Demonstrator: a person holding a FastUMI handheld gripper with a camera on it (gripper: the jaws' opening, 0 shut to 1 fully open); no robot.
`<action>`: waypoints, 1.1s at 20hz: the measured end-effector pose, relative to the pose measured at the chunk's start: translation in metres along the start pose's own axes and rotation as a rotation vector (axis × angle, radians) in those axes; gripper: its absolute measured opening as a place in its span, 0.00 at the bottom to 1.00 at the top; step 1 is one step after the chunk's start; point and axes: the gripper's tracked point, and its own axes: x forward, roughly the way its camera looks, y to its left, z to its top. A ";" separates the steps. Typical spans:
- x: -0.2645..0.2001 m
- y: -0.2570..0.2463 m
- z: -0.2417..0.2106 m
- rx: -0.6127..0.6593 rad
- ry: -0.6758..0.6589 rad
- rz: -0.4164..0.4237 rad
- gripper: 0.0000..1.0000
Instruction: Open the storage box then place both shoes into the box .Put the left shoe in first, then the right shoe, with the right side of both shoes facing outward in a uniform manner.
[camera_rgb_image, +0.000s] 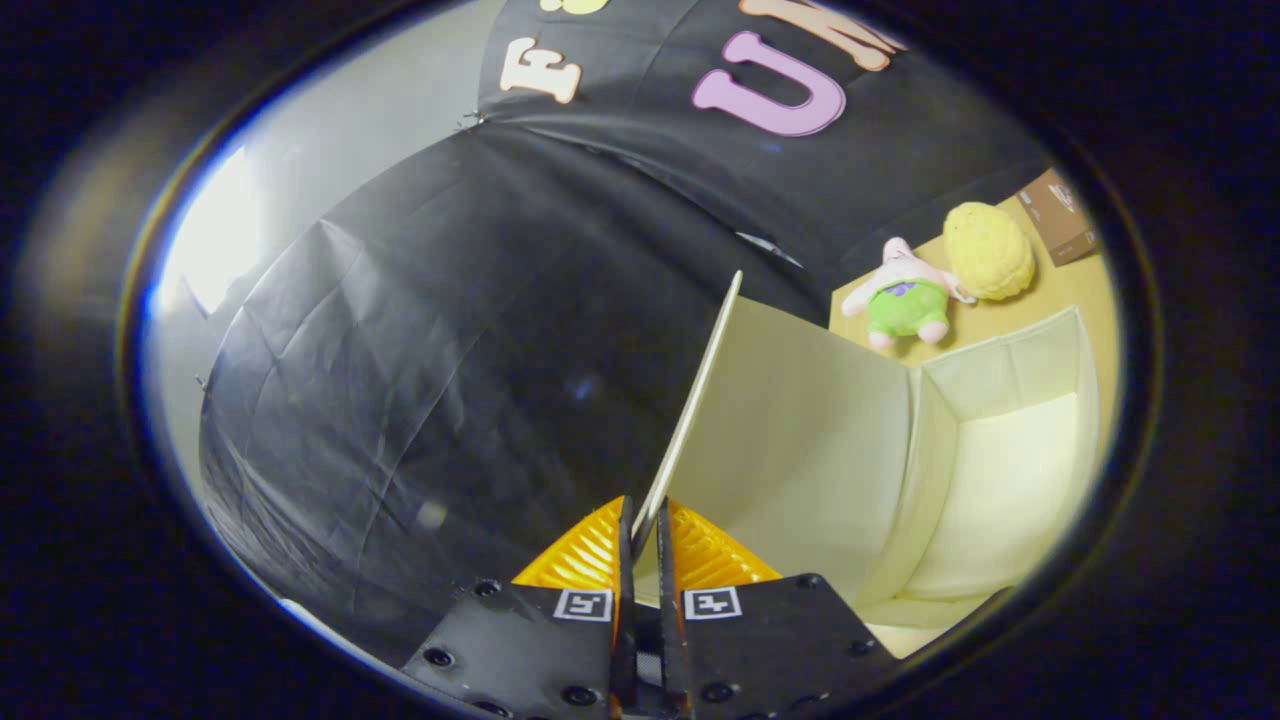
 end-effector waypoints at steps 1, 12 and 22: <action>0.001 -0.002 -0.001 -0.015 0.003 -0.003 0.12; -0.016 -0.029 -0.012 -0.191 0.006 -0.097 1.00; -0.094 -0.102 0.038 -0.248 -0.132 -0.346 1.00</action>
